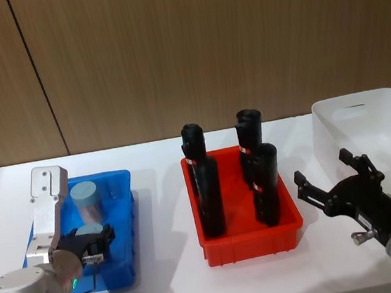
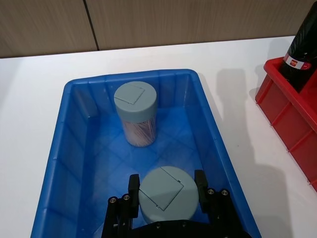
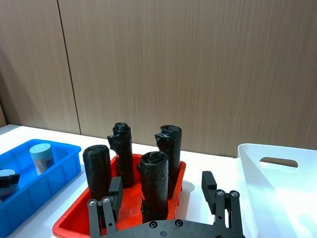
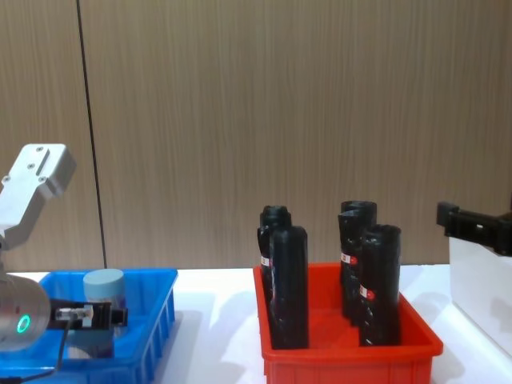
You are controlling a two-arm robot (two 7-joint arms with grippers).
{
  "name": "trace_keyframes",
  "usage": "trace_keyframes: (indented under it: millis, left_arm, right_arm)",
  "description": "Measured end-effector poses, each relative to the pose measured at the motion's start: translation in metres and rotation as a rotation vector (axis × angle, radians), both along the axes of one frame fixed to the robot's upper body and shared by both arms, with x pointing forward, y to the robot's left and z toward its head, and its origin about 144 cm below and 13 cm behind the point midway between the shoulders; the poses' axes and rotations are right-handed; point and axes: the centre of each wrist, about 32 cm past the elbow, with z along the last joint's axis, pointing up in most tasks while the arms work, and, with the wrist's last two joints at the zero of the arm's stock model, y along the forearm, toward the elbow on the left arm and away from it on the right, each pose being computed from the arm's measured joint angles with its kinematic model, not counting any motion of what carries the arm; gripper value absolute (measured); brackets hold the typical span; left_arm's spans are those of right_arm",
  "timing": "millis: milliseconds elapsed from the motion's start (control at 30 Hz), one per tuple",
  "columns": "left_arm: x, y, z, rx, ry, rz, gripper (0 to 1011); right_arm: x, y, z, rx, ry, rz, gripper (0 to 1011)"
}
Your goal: Pick the cotton swabs from the blue box and place them into the white box.
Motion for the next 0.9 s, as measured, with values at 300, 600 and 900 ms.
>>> trace_keyframes:
  millis: [300,600,900]
  left_arm:
    - [-0.003,0.000,-0.003,-0.013,0.000,0.020,671]
    - [-0.005,-0.001,0.007,0.018,-0.041,0.009,670]
    - [-0.004,-0.004,0.034,0.068,-0.148,-0.065,671]
  right_arm:
    - [0.000,0.000,0.000,0.000,0.000,0.000,1001]
    - [0.000,0.000,0.000,0.000,0.000,0.000,1001]
    - [0.000,0.000,0.000,0.000,0.000,0.000,1001]
